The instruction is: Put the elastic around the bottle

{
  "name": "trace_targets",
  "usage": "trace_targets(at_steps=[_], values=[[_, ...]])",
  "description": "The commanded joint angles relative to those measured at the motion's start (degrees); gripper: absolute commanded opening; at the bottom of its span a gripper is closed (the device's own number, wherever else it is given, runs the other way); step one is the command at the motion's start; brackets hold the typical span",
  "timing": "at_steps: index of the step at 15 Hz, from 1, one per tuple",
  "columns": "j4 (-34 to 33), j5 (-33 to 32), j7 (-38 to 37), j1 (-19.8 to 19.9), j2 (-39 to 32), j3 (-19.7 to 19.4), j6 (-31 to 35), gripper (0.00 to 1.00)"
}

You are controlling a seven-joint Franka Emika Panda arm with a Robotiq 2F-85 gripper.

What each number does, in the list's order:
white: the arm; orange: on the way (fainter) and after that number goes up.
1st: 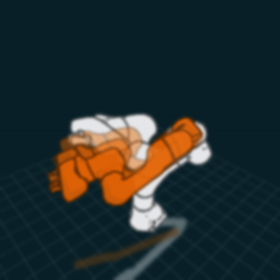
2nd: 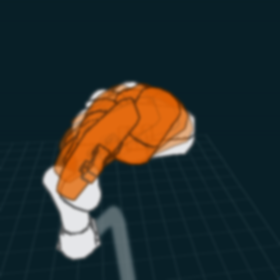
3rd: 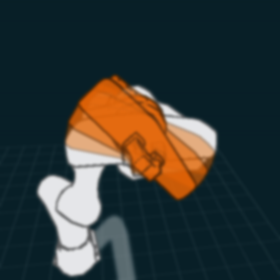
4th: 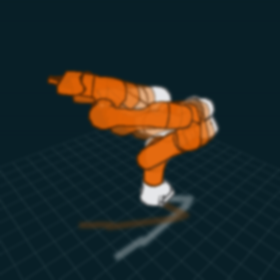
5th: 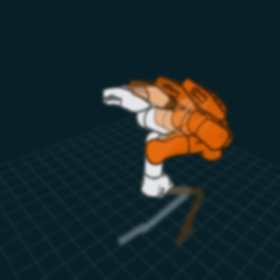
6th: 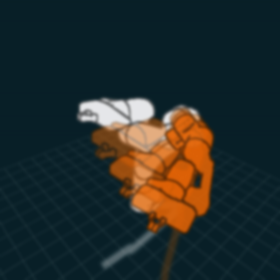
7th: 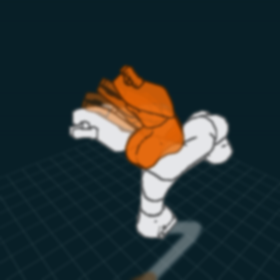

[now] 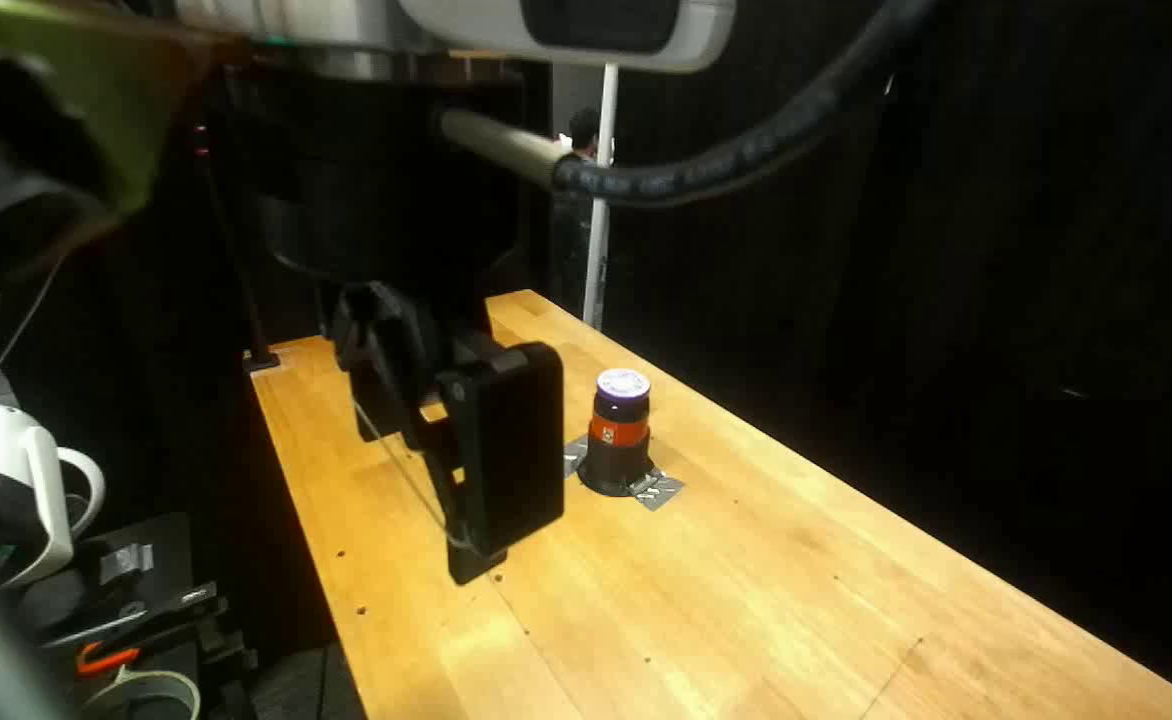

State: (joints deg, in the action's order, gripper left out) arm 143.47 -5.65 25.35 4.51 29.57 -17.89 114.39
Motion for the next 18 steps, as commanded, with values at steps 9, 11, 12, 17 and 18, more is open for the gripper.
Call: trace_targets(at_steps=[9,11,12,17,18], values=[[-3.5,2.6,0.0,-1.0,-5.3,1.7,1.7,1.00],[-6.0,4.6,0.0,-2.9,-10.0,3.0,3.5,1.00],[-7.9,6.1,-0.5,-4.0,-13.1,4.0,4.6,1.00],[-19.0,9.2,-8.0,-5.5,-28.6,10.5,10.3,1.00],[-21.9,9.1,-10.2,-5.6,-32.0,11.9,10.7,1.00]])
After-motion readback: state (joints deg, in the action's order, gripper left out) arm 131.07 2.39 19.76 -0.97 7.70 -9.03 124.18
